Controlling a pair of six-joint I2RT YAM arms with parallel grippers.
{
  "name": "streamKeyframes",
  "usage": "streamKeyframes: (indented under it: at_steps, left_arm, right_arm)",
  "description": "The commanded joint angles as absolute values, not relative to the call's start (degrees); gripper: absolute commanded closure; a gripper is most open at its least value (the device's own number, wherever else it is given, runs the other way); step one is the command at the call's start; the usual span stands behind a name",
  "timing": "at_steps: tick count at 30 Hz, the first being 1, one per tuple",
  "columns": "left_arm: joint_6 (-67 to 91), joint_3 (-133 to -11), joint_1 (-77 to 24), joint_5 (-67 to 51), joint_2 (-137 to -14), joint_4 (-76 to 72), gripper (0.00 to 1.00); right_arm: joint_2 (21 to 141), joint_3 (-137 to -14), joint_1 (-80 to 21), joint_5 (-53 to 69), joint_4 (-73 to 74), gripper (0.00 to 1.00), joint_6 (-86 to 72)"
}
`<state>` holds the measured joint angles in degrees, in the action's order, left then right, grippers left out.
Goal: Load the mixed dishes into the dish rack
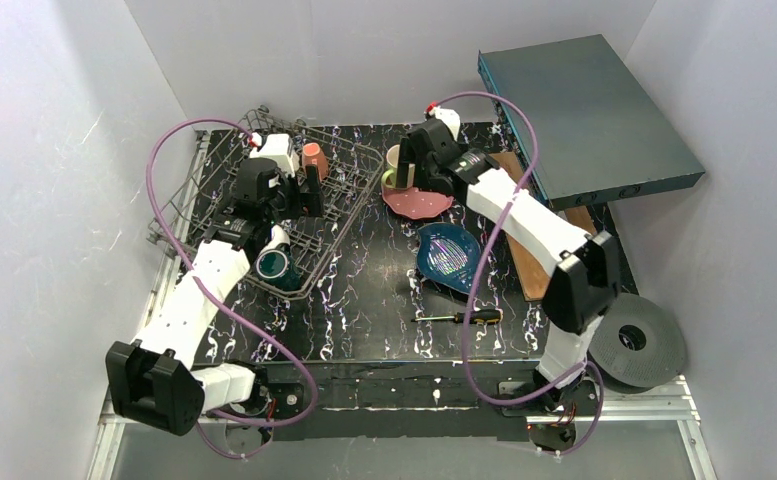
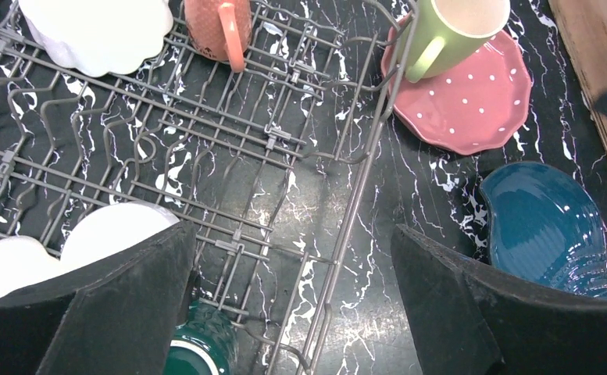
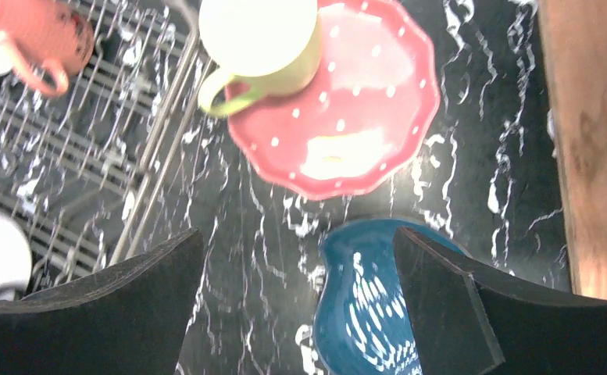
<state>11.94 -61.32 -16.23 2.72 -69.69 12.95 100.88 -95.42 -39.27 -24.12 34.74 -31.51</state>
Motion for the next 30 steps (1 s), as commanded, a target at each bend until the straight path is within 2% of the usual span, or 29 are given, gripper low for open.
streamKeyframes:
  at_steps: [1,17,23,30]
  left_arm:
    - [9.22,-60.16,-18.57,6.24,-67.05,12.02,0.05]
    - [9.05,-60.57,-19.86,6.89,-67.70,12.20,0.05]
    - [8.98,-60.88,-19.91,6.86,-68.62,12.35,0.05]
    - [9.10,-61.00,-19.91,6.82,-69.80,12.39,0.05]
  right_arm:
    - [107.62,-105.23,-38.28,-34.01,36.11,0.02,-29.76]
    - [125.80,-124.34,-34.50,-33.52,29.92,0.00,-17.16]
    - [128.45,-124.63,-33.30,-30.54,27.54,0.15,-16.41]
    - [132.40,-125.22,-32.61,-24.61,26.99,0.24,-16.61]
